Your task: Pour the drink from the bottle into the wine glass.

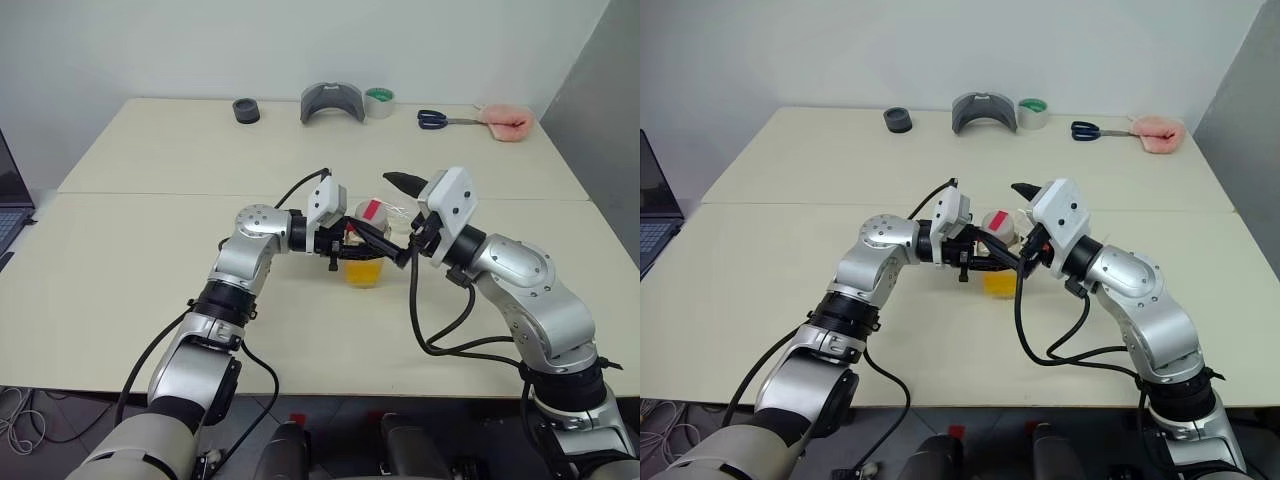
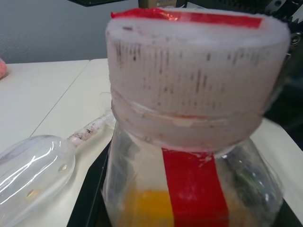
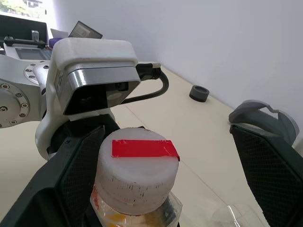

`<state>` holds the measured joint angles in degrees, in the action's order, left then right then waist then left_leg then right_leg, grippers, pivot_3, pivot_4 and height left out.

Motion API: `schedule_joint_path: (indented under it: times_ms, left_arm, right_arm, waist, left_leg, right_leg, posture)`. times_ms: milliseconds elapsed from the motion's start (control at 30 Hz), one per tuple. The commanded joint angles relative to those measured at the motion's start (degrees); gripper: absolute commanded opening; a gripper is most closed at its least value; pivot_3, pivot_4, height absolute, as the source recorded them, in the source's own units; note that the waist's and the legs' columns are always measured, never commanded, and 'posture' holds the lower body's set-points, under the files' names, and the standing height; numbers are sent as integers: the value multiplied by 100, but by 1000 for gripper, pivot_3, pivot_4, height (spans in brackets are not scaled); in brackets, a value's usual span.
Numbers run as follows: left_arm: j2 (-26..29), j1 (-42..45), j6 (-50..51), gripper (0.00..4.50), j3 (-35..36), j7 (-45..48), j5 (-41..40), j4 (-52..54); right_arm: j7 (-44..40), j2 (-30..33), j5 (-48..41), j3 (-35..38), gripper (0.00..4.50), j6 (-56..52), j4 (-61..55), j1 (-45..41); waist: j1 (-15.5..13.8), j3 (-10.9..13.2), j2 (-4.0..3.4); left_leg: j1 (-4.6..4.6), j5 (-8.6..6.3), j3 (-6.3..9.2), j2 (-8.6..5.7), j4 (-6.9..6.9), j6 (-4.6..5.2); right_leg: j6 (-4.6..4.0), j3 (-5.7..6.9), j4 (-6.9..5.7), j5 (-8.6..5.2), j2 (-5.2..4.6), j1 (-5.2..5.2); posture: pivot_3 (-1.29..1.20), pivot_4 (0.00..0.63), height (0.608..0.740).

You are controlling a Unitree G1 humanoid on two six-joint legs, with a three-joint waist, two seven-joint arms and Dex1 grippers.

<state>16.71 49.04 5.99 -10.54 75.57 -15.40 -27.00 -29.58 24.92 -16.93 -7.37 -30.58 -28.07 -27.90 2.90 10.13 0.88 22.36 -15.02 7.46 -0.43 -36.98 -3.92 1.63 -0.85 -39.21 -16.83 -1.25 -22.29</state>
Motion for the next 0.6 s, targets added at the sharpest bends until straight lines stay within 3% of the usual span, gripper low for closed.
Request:
schedule_joint_path:
  times_ms: [33, 600]
  left_arm:
    - [31, 13, -21, 1707, 118, 39, -129, 299]
    - [60, 8, 73, 1707, 122, 51, -131, 340]
  right_arm:
    - [133, 77, -12, 444, 4500, 42, -154, 27]
    - [158, 293, -326, 799, 4500, -285, -458, 212]
  waist:
    - [0, 0, 0]
    - [0, 0, 0]
  left_leg:
    - [0, 0, 0, 0, 0, 0]
    - [0, 0, -1, 0, 0, 1]
  right_leg:
    - [0, 0, 0, 0, 0, 0]
    - [0, -1, 0, 0, 0, 0]
  posture:
    - [0, 150, 740]
    - [0, 150, 740]
